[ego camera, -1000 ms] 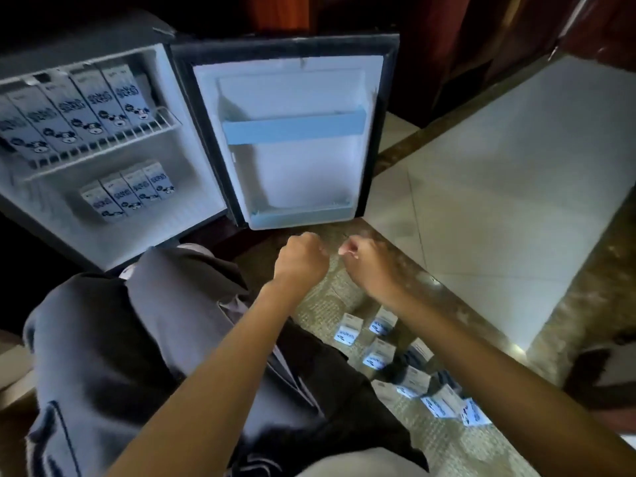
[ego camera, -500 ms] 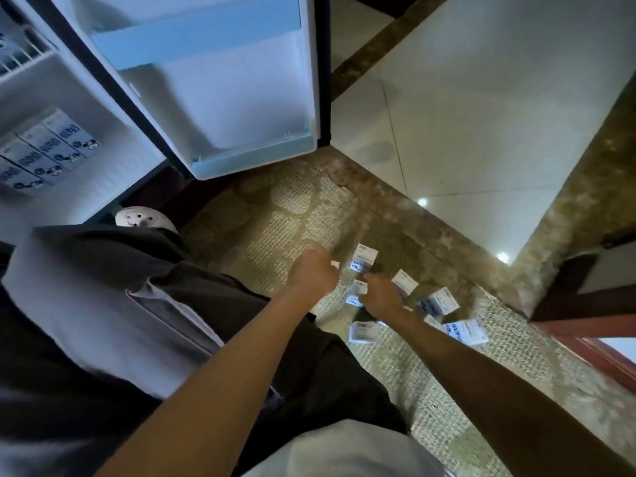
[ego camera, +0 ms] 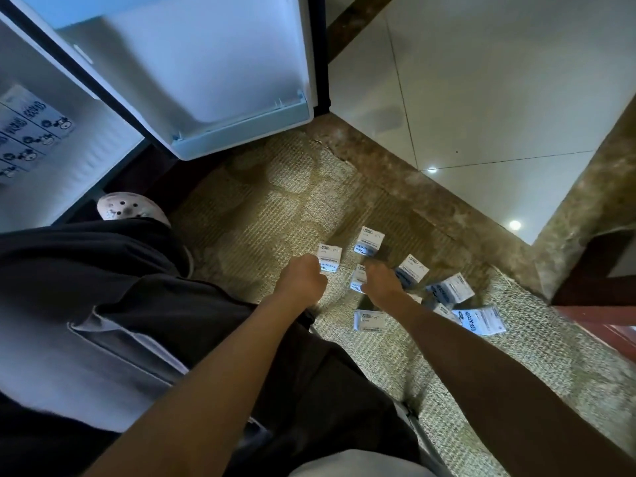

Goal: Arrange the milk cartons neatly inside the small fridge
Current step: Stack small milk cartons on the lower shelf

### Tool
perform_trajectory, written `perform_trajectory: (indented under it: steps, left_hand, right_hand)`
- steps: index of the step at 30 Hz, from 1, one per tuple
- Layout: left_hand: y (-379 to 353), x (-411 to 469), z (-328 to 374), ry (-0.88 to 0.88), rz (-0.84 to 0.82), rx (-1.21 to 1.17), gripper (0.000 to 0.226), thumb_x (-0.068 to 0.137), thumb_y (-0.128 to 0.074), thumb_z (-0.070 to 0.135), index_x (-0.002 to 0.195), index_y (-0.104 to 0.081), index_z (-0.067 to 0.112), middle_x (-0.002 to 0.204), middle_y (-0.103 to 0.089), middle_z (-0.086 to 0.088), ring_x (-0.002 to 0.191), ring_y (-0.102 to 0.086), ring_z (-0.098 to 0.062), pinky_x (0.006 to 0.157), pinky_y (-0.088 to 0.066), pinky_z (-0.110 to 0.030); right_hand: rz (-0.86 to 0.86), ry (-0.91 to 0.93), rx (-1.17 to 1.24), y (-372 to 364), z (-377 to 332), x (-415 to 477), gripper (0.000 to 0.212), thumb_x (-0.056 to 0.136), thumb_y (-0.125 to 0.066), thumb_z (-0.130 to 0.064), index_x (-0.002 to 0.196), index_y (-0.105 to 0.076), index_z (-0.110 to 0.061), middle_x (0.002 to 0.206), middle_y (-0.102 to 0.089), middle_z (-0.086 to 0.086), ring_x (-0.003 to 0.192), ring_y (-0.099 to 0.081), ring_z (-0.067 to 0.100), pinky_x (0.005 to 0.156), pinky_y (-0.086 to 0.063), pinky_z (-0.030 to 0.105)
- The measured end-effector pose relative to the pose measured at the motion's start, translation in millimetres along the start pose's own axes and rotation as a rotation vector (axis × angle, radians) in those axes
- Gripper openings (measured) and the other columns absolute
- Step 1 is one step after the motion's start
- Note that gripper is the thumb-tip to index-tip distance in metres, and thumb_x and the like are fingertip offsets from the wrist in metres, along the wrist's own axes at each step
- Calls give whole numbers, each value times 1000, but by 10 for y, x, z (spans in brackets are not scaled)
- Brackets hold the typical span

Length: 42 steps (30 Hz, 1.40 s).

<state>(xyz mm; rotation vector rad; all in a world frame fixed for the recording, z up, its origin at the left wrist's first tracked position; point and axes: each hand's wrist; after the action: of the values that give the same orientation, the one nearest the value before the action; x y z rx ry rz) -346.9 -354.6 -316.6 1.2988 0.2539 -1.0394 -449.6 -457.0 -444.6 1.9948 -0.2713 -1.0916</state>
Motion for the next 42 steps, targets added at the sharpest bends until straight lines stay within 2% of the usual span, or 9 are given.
perform_trajectory:
  steps: [5,8,12,20,26,29,32,35,42]
  left_hand:
    - [72,31,2,-69,-32,12,54,89,-54,2,137,-31,4,110,-56,-20,113,-55,-32,86,-43,-33]
    - [159,56,-1,-106,-47,18,67,85,-59,0,142,-24,4,128,-50,-21,114,-53,-32,84,-46,-34]
    - [241,85,-53,-150,-68,41,76,78,-66,-1,143,-27,10,131,-48,-17,118,-50,-30,91,-48,-37]
    - [397,119,-172,-147,66,-76,40,67,-76,3,104,-62,9,102,-69,-9,92,-65,-23,75,-50,-29]
    - [454,94,-273,36,286,-150,30,74,-76,18,99,-63,10,102,-68,-7,80,-57,-18,49,-35,-20]
    - [483,120,-302,79,316,-167,25,73,-77,17,86,-56,13,104,-67,-9,80,-53,-17,47,-29,-21]
    - [474,109,-300,116,298,-160,27,75,-75,17,94,-60,8,107,-66,-9,85,-57,-19,51,-35,-22]
    - [481,71,-314,124,283,-162,32,75,-75,18,101,-60,5,109,-66,-9,82,-52,-16,47,-31,-20]
    - [525,30,-316,141,301,-178,31,77,-73,17,102,-59,7,112,-65,-9,95,-59,-23,64,-36,-26]
  right_hand:
    - [-21,154,70,310,-185,-80,24,82,-68,-17,96,-58,-1,109,-64,18,103,-61,29,77,-49,33]
    - [-26,291,70,553,-305,-165,29,79,-72,-20,96,-64,2,97,-66,16,87,-63,25,64,-46,30]
    - [-65,441,216,936,-487,-324,20,77,-72,-13,95,-66,-8,71,-56,-8,58,-53,7,47,-36,17]
    - [-169,475,370,1295,-734,-382,52,76,-73,-9,125,-56,-8,108,-65,3,81,-59,7,64,-49,13]
    - [-361,232,867,1097,-600,0,36,91,-53,-8,127,-50,-10,110,-60,10,88,-59,17,76,-52,25]
    - [-153,104,540,651,-560,201,34,89,-58,-11,121,-52,-4,110,-58,13,95,-59,22,72,-47,26]
    - [-161,56,306,271,-578,286,57,86,-64,-14,136,-39,-6,137,-43,17,120,-50,32,94,-45,38]
    - [-199,54,268,17,-564,355,70,86,-64,-17,144,-25,-11,144,-34,14,127,-44,32,102,-40,41]
    - [-93,71,193,-64,-544,456,52,92,-55,-13,140,-35,-8,136,-48,17,124,-48,31,99,-41,37]
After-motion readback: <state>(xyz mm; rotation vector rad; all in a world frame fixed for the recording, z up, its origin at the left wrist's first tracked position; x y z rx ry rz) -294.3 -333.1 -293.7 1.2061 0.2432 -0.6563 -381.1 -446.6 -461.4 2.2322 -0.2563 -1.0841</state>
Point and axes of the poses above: each hand's wrist, its own x-axis towards the middle knuckle, its own y-axis out of the back of the hand, z = x × y
